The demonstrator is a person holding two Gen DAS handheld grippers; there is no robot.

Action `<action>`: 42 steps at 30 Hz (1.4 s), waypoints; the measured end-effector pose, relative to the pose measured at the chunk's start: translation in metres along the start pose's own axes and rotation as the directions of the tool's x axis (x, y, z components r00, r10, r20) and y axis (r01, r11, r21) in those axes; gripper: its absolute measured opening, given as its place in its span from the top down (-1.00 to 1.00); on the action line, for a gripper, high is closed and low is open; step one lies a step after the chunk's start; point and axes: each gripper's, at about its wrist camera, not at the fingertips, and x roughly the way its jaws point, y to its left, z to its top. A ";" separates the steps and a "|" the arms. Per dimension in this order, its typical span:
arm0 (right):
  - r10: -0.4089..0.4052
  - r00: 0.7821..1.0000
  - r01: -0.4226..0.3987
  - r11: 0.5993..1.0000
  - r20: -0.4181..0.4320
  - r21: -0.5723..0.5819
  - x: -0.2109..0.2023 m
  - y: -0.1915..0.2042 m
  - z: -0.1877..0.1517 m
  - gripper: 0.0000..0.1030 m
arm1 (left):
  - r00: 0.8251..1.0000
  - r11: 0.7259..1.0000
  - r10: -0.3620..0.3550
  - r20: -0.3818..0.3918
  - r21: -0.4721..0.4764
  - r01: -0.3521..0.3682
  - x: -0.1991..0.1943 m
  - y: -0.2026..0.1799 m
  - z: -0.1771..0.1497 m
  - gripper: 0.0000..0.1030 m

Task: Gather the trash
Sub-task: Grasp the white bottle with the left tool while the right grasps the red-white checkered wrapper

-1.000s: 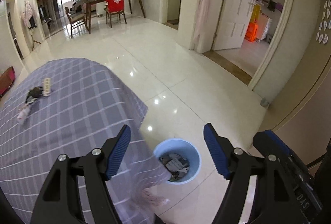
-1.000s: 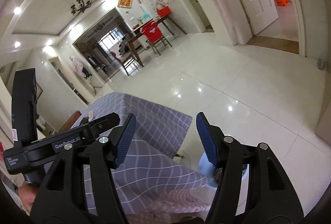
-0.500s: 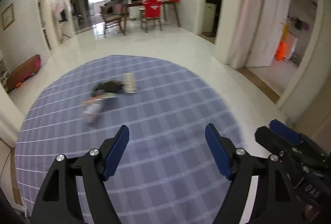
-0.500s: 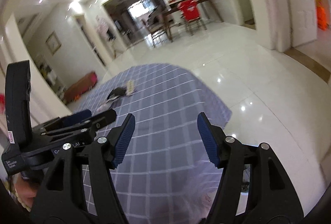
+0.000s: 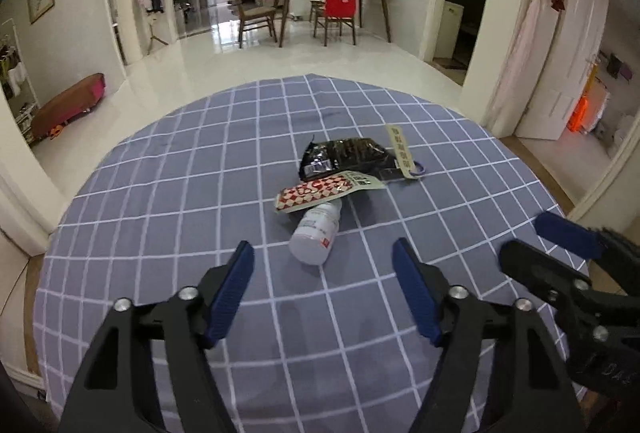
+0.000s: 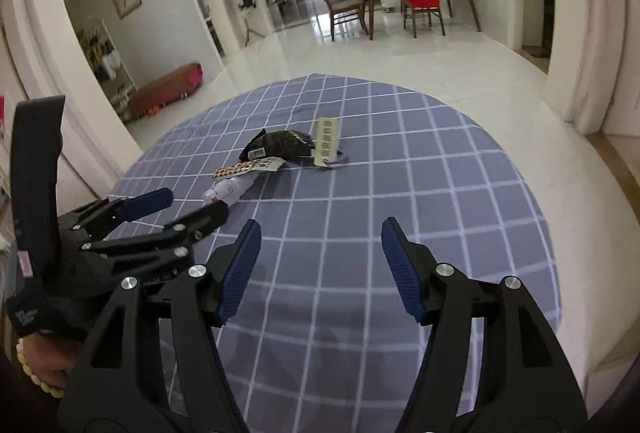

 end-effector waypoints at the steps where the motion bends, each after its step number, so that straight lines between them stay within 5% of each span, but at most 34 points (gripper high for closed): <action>1: -0.001 1.000 0.001 1.000 -0.010 -0.002 0.006 0.002 0.002 -0.21 | 1.000 1.000 -0.007 -0.002 0.004 0.007 0.004 -0.004 0.000 -0.15; 5: 0.000 0.999 0.000 1.000 -0.034 -0.018 0.021 0.006 0.007 -0.21 | 1.000 1.000 -0.026 -0.014 -0.001 0.026 0.020 0.002 0.003 0.48; 6: 0.003 0.999 -0.004 1.000 -0.038 -0.024 0.023 0.008 0.008 -0.21 | 0.999 0.999 -0.040 -0.013 -0.008 0.040 0.021 0.005 0.004 0.51; 13: 0.026 0.997 -0.032 0.995 -0.069 -0.096 0.044 0.039 0.017 -0.21 | 0.999 0.995 -0.038 0.014 -0.094 0.039 -0.006 0.035 -0.010 0.52; 23: 0.005 0.994 -0.025 0.982 -0.110 -0.185 0.086 0.083 0.027 -0.31 | 0.986 0.959 0.149 0.072 -0.254 -0.126 -0.030 0.099 -0.015 0.53; 33: -0.072 0.988 0.052 0.988 -0.136 -0.144 0.125 0.092 0.038 -0.47 | 0.989 0.959 0.134 0.060 -0.260 -0.114 -0.022 0.108 -0.011 0.53; 36: -0.088 0.987 0.067 0.986 -0.133 -0.151 0.129 0.093 0.037 -0.45 | 0.991 0.961 0.123 0.054 -0.257 -0.105 -0.018 0.107 -0.009 0.53; 42: -0.074 0.989 0.054 0.986 -0.127 -0.157 0.123 0.088 0.032 -0.09 | 0.994 0.964 0.101 0.050 -0.253 -0.085 -0.020 0.101 -0.008 0.53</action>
